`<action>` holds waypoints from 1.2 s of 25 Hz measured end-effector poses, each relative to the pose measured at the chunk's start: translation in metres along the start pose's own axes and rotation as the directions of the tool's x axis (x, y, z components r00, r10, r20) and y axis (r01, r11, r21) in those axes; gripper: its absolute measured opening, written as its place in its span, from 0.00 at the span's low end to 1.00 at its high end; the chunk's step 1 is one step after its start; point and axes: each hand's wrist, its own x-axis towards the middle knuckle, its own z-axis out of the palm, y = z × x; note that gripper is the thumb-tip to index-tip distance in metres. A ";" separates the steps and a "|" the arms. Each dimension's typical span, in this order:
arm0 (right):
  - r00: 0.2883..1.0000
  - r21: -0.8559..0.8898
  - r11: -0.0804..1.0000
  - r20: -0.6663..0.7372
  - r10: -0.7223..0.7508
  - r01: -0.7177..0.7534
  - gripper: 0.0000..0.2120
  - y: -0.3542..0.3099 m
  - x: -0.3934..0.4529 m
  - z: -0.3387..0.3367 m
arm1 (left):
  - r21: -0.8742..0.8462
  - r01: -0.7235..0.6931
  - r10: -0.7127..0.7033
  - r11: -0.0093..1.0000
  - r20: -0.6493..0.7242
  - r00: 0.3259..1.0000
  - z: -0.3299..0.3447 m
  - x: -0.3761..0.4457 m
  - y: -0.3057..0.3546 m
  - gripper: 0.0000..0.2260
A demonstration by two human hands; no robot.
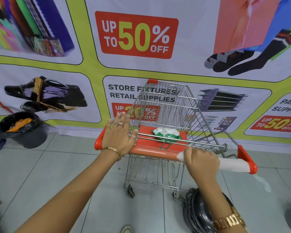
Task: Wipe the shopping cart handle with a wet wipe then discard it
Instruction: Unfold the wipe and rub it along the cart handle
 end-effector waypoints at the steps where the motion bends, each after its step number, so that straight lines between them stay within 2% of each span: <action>1: 0.997 0.031 0.998 0.053 0.047 -0.049 0.22 -0.007 0.001 0.003 | 0.005 -0.012 0.012 1.000 -0.008 1.000 0.000 -0.001 0.003 0.30; 3: 0.988 0.038 0.997 0.143 0.063 -0.069 0.19 -0.033 0.009 0.012 | 0.005 -0.021 0.021 1.000 -0.015 1.000 0.000 -0.002 0.006 0.32; 5: 0.980 0.017 0.997 0.180 -0.080 0.078 0.14 -0.055 0.011 0.016 | 0.004 -0.022 0.022 1.000 -0.016 1.000 0.000 -0.001 0.003 0.32; 7: 0.955 -0.040 0.960 0.123 -0.270 0.276 0.05 -0.058 0.011 0.013 | 0.007 -0.012 0.012 1.000 -0.011 1.000 0.000 -0.001 -0.001 0.30; 9: 0.943 -0.074 0.940 0.031 -0.332 0.333 0.07 -0.035 0.010 0.012 | 0.005 0.002 -0.002 1.000 -0.004 1.000 -0.002 -0.001 -0.003 0.31; 13: 0.978 -0.003 0.979 -0.024 -0.206 0.206 0.20 0.012 0.005 0.006 | -0.008 0.003 -0.003 1.000 -0.016 1.000 -0.003 -0.003 0.002 0.34; 15: 0.990 -0.045 0.990 0.051 -0.134 0.136 0.20 0.013 0.005 0.001 | -0.009 0.000 0.000 1.000 -0.022 1.000 -0.003 -0.005 0.005 0.35; 18: 0.962 -0.190 0.978 0.271 -0.031 0.084 0.12 -0.015 0.010 0.003 | 0.017 -0.014 0.014 1.000 -0.016 1.000 -0.002 -0.004 0.007 0.36; 20: 0.948 -0.081 0.996 0.320 0.000 0.028 0.10 -0.049 0.013 0.003 | 0.031 -0.013 0.014 0.999 -0.010 1.000 -0.002 -0.005 0.008 0.36; 21: 0.950 -0.034 0.998 0.310 -0.039 0.052 0.08 -0.063 0.012 0.003 | 0.034 -0.014 0.015 0.999 -0.010 1.000 -0.002 -0.005 0.008 0.36; 24: 0.936 -0.111 0.954 0.257 -0.242 0.277 0.05 -0.070 0.008 0.007 | 0.023 -0.012 0.012 1.000 -0.012 1.000 -0.002 -0.006 0.006 0.35; 26: 0.937 -0.153 0.949 0.262 -0.230 0.276 0.03 -0.037 0.008 0.002 | -0.017 0.003 -0.003 1.000 -0.012 1.000 -0.004 -0.006 0.003 0.35; 30: 0.958 -0.305 0.938 0.274 -0.079 0.165 0.04 0.025 0.005 -0.017 | -0.004 0.005 -0.005 1.000 -0.012 1.000 -0.003 -0.006 0.006 0.35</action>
